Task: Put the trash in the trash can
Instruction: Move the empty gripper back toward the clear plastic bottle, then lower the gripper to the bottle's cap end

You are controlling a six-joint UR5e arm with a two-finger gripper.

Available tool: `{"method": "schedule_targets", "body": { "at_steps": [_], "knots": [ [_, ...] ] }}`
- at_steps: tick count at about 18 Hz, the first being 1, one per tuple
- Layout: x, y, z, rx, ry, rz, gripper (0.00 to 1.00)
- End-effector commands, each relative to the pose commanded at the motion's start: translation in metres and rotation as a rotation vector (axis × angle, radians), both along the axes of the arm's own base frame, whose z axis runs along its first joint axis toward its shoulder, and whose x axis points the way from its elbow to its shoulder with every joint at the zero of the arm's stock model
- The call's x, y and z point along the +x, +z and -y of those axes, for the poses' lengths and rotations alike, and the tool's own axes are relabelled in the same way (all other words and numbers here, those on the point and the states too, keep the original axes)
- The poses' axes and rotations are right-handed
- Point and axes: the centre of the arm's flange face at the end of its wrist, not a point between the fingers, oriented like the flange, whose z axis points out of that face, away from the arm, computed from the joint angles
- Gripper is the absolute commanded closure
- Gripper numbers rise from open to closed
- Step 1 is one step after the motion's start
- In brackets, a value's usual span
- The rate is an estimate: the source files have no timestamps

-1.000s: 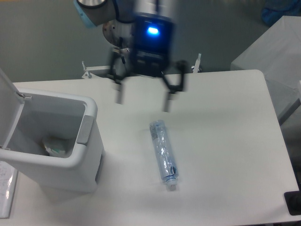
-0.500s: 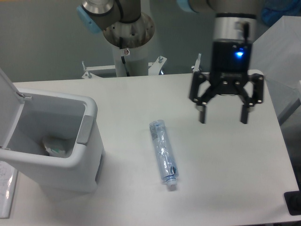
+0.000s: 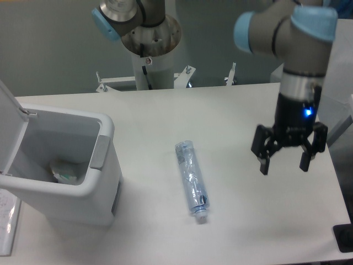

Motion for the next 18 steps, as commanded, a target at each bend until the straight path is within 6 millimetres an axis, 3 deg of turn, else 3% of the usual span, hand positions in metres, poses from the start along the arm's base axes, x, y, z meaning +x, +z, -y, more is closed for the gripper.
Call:
{"method": "schedule_targets", "body": {
  "at_steps": [3, 5, 10, 14, 18],
  "knots": [
    [-0.008, -0.042, -0.002, -0.108, -0.003, 0.083, 0.00],
    [-0.010, -0.056, -0.010, -0.186, -0.012, 0.118, 0.00],
    [-0.014, -0.063, -0.037, -0.245, -0.045, 0.200, 0.00],
    [-0.016, -0.061, -0.039, -0.248, -0.044, 0.199, 0.00],
    [-0.005, -0.072, -0.057, -0.255, -0.052, 0.216, 0.00]
  ]
}}
